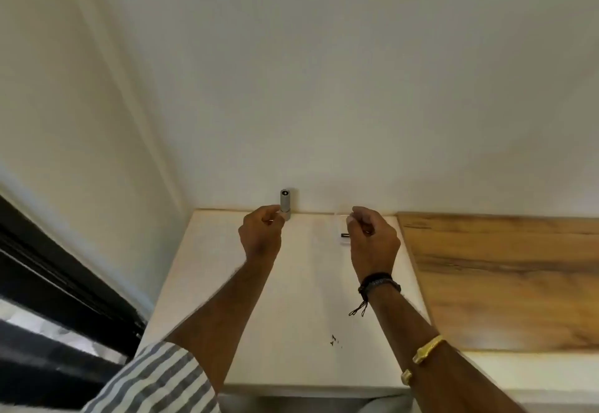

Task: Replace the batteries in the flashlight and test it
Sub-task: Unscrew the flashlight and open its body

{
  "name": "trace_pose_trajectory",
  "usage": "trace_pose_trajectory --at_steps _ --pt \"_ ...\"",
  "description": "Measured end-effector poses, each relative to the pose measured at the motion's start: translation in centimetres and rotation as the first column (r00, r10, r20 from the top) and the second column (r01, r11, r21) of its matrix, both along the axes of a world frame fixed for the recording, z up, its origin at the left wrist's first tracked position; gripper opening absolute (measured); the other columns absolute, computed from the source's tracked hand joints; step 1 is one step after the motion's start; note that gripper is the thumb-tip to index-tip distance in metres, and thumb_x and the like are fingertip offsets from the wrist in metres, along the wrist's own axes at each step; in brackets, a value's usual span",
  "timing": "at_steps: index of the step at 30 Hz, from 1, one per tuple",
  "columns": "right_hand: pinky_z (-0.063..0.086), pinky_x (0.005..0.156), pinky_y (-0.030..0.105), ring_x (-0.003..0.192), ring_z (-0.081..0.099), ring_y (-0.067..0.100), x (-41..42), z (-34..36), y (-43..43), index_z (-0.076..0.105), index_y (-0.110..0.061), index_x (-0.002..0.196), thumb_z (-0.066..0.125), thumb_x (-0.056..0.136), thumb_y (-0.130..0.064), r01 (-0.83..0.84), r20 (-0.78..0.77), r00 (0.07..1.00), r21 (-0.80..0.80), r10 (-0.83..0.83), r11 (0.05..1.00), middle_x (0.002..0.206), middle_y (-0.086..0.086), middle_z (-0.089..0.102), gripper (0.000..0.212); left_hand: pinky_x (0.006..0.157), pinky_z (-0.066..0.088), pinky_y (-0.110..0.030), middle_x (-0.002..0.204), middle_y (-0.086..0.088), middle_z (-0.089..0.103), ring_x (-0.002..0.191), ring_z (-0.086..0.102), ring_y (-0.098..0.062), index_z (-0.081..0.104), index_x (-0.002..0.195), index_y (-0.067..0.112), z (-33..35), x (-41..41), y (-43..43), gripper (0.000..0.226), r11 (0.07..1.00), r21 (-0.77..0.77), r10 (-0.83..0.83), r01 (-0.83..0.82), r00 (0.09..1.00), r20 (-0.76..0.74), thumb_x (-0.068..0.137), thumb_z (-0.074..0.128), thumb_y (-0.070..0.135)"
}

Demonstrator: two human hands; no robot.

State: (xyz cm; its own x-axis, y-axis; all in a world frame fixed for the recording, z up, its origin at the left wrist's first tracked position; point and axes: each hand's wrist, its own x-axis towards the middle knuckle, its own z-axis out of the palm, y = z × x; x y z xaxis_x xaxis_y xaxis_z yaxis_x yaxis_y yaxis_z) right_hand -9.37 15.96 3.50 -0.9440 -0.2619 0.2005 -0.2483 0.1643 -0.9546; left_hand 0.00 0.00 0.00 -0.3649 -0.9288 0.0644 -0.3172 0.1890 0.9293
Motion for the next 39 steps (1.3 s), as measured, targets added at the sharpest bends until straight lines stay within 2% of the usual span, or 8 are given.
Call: trace_pose_trajectory --at_steps 3,7,9,12,20,26,33,39 --pt "0.062 0.082 0.037 0.088 0.073 0.025 -1.4 -1.8 -1.7 0.076 -0.013 0.105 0.07 0.091 -0.008 -0.013 0.091 0.996 -0.014 0.015 1.0 0.096 0.007 0.075 0.016 0.082 0.055 -0.03 0.088 0.01 0.074 0.08 0.066 -0.008 0.076 0.106 0.02 -1.6 -1.9 -1.4 0.02 1.0 0.012 0.015 -0.016 0.999 0.028 0.087 0.072 0.025" --pt "0.054 0.07 0.01 0.081 0.071 0.007 -3.0 -4.4 -4.0 0.077 -0.015 0.104 0.071 0.091 -0.008 -0.011 0.125 0.992 -0.065 0.019 0.998 0.09 0.0 0.076 0.016 0.071 0.048 -0.019 0.095 0.008 0.068 0.077 0.062 -0.001 0.069 0.115 0.019 -3.8 -4.9 -3.7 0.034 0.997 0.044 0.058 -0.06 0.997 0.04 0.084 0.077 0.029" --pt "0.053 0.071 0.007 0.078 0.069 -0.003 -3.5 -5.5 -4.8 0.077 -0.013 0.105 0.071 0.09 -0.007 -0.019 0.143 0.989 -0.088 0.032 0.996 0.091 -0.003 0.076 0.017 0.067 0.042 -0.014 0.105 0.006 0.064 0.074 0.058 0.001 0.065 0.122 0.019 -5.0 -6.3 -4.8 0.044 0.993 0.061 0.101 -0.103 0.994 0.043 0.082 0.079 0.03" --pt "0.055 0.076 0.012 0.081 0.069 -0.005 -3.9 -6.6 -5.8 0.077 -0.013 0.105 0.072 0.09 -0.008 -0.03 0.153 0.987 -0.115 0.047 0.993 0.092 -0.008 0.076 0.016 0.074 0.05 -0.023 0.111 0.004 0.063 0.076 0.06 -0.004 0.063 0.128 0.017 -6.5 -8.1 -6.1 0.053 0.987 0.096 0.127 -0.131 0.991 0.044 0.08 0.081 0.031" --pt "0.061 0.08 0.024 0.081 0.071 0.002 -4.4 -8.3 -6.8 0.077 -0.02 0.101 0.073 0.091 -0.009 -0.035 0.186 0.98 -0.175 0.068 0.984 0.087 -0.01 0.076 0.016 0.061 0.042 -0.015 0.091 0.007 0.07 0.078 0.063 -0.011 0.075 0.102 0.017 -8.7 -9.5 -7.3 0.027 0.996 0.035 0.082 -0.086 0.993 0.086 0.079 0.08 0.032" --pt "0.063 0.086 0.034 0.089 0.074 0.013 -3.3 -8.1 -5.4 0.077 -0.016 0.106 0.071 0.092 -0.007 -0.037 0.203 0.977 -0.167 0.071 0.985 0.094 -0.003 0.077 0.017 0.084 0.055 -0.036 0.103 0.0 0.071 0.094 0.065 -0.018 0.073 0.105 0.015 -7.9 -7.5 -6.0 0.035 0.997 0.074 0.02 -0.028 0.995 0.102 0.08 0.079 0.039" --pt "0.062 0.089 0.044 0.092 0.075 0.02 0.2 -6.5 -1.7 0.077 -0.014 0.106 0.071 0.091 -0.006 -0.028 0.213 0.975 -0.174 0.065 0.984 0.096 0.0 0.078 0.018 0.074 0.046 -0.018 0.09 0.018 0.069 0.09 0.065 -0.002 0.065 0.092 0.028 -5.3 -1.6 0.4 0.018 0.99 0.141 -0.011 0.015 0.999 -0.031 0.082 0.077 0.038" --pt "0.063 0.085 0.046 0.085 0.075 0.02 4.3 -5.9 3.2 0.077 -0.018 0.102 0.072 0.09 -0.006 -0.056 0.255 0.962 -0.179 0.101 0.982 0.089 -0.003 0.078 0.017 0.071 0.048 -0.015 0.09 0.023 0.071 0.089 0.065 0.007 0.062 0.093 0.035 -4.0 4.9 7.3 0.011 0.991 0.077 -0.103 0.113 0.988 -0.118 0.088 0.072 0.034"
